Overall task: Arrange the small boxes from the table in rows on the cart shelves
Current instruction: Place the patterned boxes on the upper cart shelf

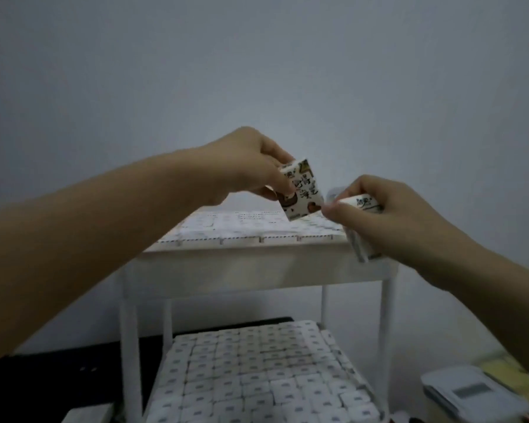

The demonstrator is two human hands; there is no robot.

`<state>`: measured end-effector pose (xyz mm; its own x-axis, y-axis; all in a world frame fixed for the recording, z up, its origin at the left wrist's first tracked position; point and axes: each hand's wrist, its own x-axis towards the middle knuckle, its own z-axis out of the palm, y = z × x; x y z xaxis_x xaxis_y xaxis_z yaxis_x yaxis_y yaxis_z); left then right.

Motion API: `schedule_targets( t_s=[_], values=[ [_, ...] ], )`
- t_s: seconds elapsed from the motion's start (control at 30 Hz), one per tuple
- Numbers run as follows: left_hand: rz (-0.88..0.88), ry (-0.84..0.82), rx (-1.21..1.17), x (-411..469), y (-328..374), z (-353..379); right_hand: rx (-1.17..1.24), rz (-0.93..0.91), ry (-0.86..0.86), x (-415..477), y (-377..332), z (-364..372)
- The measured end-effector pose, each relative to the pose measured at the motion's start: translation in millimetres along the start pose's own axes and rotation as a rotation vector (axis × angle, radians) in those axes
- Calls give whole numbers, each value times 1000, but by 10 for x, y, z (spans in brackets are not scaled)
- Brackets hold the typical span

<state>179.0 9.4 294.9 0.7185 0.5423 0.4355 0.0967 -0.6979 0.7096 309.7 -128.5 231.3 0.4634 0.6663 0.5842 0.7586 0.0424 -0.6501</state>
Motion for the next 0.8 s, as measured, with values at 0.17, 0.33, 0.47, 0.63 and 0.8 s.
schedule_targets(
  t_s=[0.17, 0.33, 0.47, 0.63, 0.8],
  values=[
    [59, 27, 84, 648, 206, 133, -26, 26, 119, 582, 19, -171],
    [49, 71, 121, 1179, 164, 313, -164, -18, 156, 1096, 41, -174],
    [-40, 98, 148, 1497, 0, 359, -582, -96, 69, 1443, 88, -106],
    [-150, 29, 47, 1720, -152, 393, -904, -199, 153, 1752, 230, 77],
    [-143, 53, -31, 1866, -221, 498, -944, -148, 190, 1992, 306, 202]
  ],
)
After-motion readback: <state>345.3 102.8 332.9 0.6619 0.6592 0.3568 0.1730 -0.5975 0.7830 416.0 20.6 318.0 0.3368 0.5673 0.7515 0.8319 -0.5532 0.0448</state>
